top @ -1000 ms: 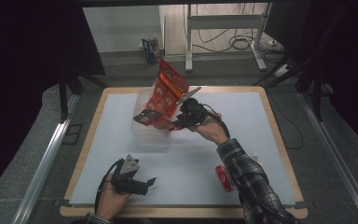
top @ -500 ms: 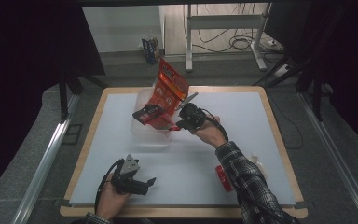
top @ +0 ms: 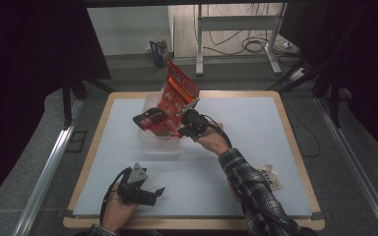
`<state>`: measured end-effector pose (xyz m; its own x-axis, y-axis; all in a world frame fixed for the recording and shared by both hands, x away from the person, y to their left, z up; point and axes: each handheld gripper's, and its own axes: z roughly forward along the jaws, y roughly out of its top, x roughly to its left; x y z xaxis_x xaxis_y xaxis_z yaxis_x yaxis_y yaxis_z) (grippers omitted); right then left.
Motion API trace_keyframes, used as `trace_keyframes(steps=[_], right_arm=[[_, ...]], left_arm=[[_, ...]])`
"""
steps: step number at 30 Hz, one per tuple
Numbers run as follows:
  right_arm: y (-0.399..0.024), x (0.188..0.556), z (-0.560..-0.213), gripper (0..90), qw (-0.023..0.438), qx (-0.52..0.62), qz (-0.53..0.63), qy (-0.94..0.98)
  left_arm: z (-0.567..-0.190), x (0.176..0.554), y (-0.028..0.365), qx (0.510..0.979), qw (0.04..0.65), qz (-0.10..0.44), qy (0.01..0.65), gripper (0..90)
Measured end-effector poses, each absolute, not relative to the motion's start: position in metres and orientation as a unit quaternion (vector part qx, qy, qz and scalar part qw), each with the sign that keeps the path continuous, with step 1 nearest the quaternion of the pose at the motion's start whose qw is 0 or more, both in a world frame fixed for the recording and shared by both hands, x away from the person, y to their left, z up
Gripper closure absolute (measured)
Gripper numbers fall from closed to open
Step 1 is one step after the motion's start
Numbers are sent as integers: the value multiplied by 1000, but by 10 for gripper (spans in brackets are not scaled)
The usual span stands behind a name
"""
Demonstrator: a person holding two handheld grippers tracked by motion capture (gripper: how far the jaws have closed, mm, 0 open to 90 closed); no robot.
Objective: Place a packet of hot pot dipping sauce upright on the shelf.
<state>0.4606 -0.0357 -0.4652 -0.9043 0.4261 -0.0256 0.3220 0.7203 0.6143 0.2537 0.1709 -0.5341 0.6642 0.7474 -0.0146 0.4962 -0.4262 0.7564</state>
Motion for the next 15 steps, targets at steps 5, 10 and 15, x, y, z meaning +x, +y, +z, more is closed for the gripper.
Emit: trace_keyframes(steps=[5,10,15], right_arm=[[-34,463,-467,890,73,206,319,922],[-28,463,-471,889,63,204,311,926],[-25,463,-470,872,74,195,310,928]], left_arm=[[-534,254,171,830,380,165,374,52],[-534,254,170,831,378,165,373,52],[-534,254,171,830,379,165,375,52]])
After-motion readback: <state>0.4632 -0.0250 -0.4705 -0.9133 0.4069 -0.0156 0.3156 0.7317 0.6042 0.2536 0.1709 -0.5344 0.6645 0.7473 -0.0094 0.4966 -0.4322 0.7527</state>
